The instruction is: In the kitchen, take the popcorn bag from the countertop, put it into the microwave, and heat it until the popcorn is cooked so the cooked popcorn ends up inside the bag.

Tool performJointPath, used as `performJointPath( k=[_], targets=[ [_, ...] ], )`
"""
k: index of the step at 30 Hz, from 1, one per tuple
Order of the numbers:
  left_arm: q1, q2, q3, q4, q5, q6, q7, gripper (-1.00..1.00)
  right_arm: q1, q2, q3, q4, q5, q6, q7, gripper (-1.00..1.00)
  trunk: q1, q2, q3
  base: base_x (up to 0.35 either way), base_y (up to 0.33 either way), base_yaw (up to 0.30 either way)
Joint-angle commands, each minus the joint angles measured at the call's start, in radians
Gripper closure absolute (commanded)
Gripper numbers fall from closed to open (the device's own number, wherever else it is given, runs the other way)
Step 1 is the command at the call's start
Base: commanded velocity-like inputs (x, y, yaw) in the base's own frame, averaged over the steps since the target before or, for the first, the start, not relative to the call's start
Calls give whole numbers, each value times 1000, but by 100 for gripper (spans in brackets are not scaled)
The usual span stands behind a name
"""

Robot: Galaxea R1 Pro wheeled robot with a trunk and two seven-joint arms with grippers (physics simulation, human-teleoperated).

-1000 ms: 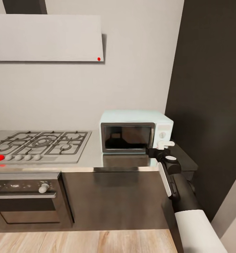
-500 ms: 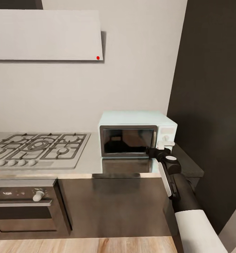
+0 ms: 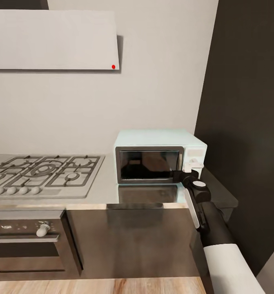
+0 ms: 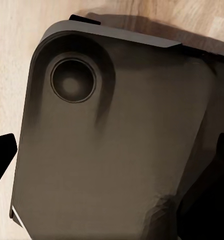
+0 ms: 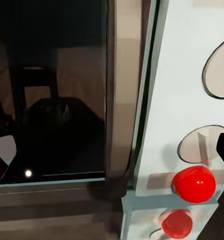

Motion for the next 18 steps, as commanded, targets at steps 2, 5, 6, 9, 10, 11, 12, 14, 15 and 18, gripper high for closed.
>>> performJointPath(
  k=[2, 5, 6, 9, 10, 11, 12, 14, 15, 18],
  targets=[
    [0, 0, 1, 0, 4, -3, 1, -100, -1, -1, 1, 0, 2, 7, 0, -100, 0, -1, -1, 0, 0, 0],
    [0, -2, 1, 0, 4, -3, 1, -100, -1, -10, 1, -1, 10, 11, 70, -100, 0, -1, -1, 0, 0, 0],
    [0, -2, 1, 0, 4, -3, 0, -100, -1, -10, 1, -1, 11, 11, 71, -100, 0, -1, -1, 0, 0, 0],
    [0, -1, 1, 0, 4, -3, 1, -100, -1, -10, 1, 0, 12, 11, 72, -100, 0, -1, -1, 26, 0, 0],
    [0, 0, 1, 0, 4, -3, 1, -100, -1, -10, 1, 0, 12, 11, 72, -100, 0, -1, -1, 110, 0, 0],
    [0, 0, 1, 0, 4, -3, 1, -100, -1, -10, 1, 0, 13, 11, 72, -100, 0, -1, -1, 123, 0, 0],
    [0, 0, 1, 0, 4, -3, 1, -100, -1, -10, 1, 0, 14, 9, 72, -100, 0, -1, -1, 135, 0, 0],
    [0, 0, 1, 0, 4, -3, 1, -100, -1, -10, 1, 0, 14, 8, 71, -100, 0, -1, -1, 125, 0, 0],
    [0, 0, 1, 0, 4, -3, 1, -100, -1, -10, 1, 0, 14, 7, 70, -100, 0, -1, -1, 112, 0, 0],
    [0, 0, 2, 0, 4, -3, 1, -100, -1, -11, 0, 0, 13, 6, 65, -100, 0, -1, -1, 47, 0, 0]
  ],
)
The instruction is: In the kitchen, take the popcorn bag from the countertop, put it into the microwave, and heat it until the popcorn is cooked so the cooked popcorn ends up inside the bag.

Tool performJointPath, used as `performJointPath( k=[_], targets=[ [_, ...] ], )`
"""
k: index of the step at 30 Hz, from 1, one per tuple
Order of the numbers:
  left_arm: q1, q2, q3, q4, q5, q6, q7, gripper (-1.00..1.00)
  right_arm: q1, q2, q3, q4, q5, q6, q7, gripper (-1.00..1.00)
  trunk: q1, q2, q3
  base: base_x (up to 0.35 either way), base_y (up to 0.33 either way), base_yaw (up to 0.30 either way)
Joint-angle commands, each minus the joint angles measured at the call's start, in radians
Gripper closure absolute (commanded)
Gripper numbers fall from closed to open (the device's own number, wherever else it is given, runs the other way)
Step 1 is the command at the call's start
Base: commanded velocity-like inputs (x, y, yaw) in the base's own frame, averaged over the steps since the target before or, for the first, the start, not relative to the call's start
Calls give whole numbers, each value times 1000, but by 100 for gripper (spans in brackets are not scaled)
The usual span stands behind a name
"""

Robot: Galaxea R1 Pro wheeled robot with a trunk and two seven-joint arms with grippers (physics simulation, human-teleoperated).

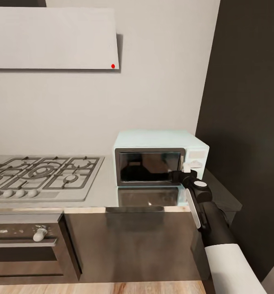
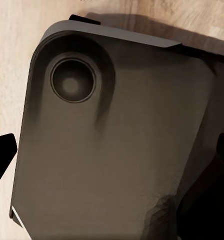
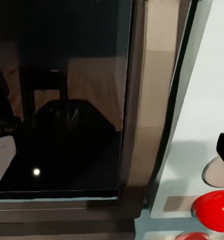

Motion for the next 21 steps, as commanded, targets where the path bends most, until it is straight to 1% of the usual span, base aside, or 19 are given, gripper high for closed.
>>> performJointPath(
  k=[1, 7, 8, 9, 10, 12, 14, 21],
  targets=[
    [0, 0, 1, 0, 4, -3, 0, -100, -1, 0, 1, -1, 7, 6, -2, -100, 0, -1, -1, 11, 0, 0],
    [0, 0, 1, 0, 4, -3, 0, -100, -1, -1, 1, -3, 7, 6, -2, -100, 0, -1, -1, 2, 0, 0],
    [0, 0, 1, 0, 4, -3, 0, -100, -1, -4, 1, -3, 7, 7, -2, -100, 0, -1, -1, 0, 0, 0],
    [0, 0, 1, 0, 4, -3, 0, -100, -1, -8, 1, -3, 7, 7, -2, -100, 0, -1, -1, 0, 0, 0],
    [0, 0, 1, 0, 4, -3, 0, -100, -1, -28, 1, -2, 7, 7, -2, -100, 0, -1, -1, 0, 0, 0],
    [0, 0, 1, 0, 4, -3, 1, -100, -1, -45, 1, -2, 6, 7, -3, -100, 0, -1, -1, 0, 0, 0],
    [0, 0, 1, 0, 4, -3, 0, -100, -1, -51, 2, -2, 6, 6, -3, -100, 0, -1, -1, 0, 0, 0],
    [0, 0, 1, 0, 4, -3, 0, -100, -1, -52, 4, -1, 7, 5, -3, -100, 0, -1, -1, 0, 0, 0]
  ],
)
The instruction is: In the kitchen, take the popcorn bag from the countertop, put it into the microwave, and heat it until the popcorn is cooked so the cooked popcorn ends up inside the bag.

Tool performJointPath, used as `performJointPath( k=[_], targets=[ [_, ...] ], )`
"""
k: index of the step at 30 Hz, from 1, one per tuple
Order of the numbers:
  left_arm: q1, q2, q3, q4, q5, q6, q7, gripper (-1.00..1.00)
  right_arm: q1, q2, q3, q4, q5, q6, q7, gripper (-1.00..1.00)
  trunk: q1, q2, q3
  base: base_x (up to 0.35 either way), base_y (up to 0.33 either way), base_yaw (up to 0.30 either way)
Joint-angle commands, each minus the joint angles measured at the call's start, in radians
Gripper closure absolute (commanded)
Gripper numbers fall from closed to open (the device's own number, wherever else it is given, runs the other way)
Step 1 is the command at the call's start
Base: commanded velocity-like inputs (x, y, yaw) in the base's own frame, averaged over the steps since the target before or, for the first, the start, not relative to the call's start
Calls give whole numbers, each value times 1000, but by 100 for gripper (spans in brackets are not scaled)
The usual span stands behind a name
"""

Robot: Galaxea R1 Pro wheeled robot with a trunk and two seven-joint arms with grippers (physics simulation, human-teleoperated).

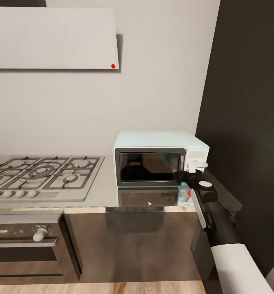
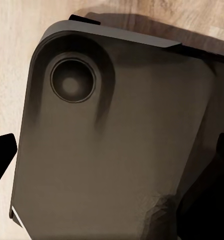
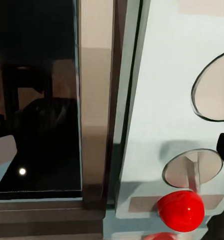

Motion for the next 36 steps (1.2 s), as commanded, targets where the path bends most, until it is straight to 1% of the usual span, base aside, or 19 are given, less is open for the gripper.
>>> performJointPath(
  k=[1, 5, 10, 16, 23, 24, 36],
  targets=[
    [0, 0, 2, 0, 5, -3, 1, -100, -1, 1, 2, -1, 8, 6, -1, -100, 0, -1, -1, 0, 0, 0],
    [0, 0, 2, 0, 5, -3, 1, -100, -1, 7, 5, -1, 8, 6, -3, -100, 0, -1, -1, 0, 0, 0],
    [0, 0, 3, 0, 5, -3, 1, -100, -1, 4, 3, -1, 1, 6, -2, -100, 0, -1, -1, 15, 0, 0],
    [0, 0, 3, 0, 5, -22, 1, -100, -1, 2, 2, -1, 0, 6, -2, -100, 0, -1, -1, 54, 0, 0],
    [0, 0, 3, 0, 5, -22, 1, -100, -1, 6, 3, -1, -1, 7, -2, -100, 0, -1, -1, 15, 0, 0],
    [0, 0, 3, 0, 5, -22, 1, -100, -1, 7, 3, -1, -2, 6, -2, 100, 0, -1, -1, 0, 0, 0],
    [0, 0, 3, 0, 5, -22, 1, -100, -1, 5, 2, -1, -2, 16, -2, 100, 0, -1, -1, 0, 0, 0]
  ],
)
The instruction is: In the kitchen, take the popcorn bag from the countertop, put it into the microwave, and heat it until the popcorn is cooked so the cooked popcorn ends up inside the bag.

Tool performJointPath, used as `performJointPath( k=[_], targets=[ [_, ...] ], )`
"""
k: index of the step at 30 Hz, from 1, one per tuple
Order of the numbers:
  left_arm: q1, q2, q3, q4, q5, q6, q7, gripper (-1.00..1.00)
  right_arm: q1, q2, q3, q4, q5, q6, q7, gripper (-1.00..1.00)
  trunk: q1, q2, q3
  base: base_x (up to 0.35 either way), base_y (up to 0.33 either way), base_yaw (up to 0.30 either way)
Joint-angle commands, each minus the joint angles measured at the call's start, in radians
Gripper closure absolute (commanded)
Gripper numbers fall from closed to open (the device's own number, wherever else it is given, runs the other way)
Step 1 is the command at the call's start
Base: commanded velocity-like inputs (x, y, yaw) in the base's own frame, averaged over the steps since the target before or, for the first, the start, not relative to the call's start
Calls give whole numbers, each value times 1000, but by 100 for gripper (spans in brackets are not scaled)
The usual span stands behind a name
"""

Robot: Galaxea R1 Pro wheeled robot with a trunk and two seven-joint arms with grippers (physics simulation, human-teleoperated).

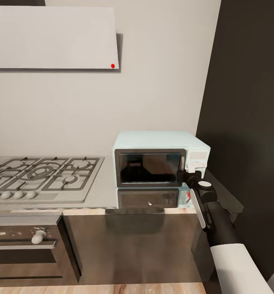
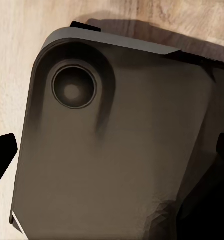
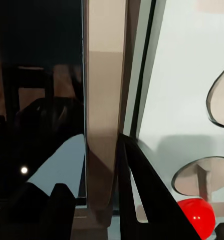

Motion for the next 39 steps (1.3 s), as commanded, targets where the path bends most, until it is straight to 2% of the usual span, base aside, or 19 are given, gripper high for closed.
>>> performJointPath(
  k=[1, 9, 39],
  targets=[
    [0, 0, 2, 0, 4, -3, 1, -100, 0, 0, 1, 0, 0, 7, -2, 100, 0, 0, -1, 0, 0, 0],
    [0, -2, 2, 0, 3, -3, 0, -100, 0, 0, 2, 0, 2, 7, -2, 100, 0, 0, -1, -39, 4, 0],
    [0, -2, 2, 0, 3, -3, 1, -100, 0, -5, 0, 0, 3, -1, -4, 100, 0, 0, -1, -171, 91, 0]
  ],
)
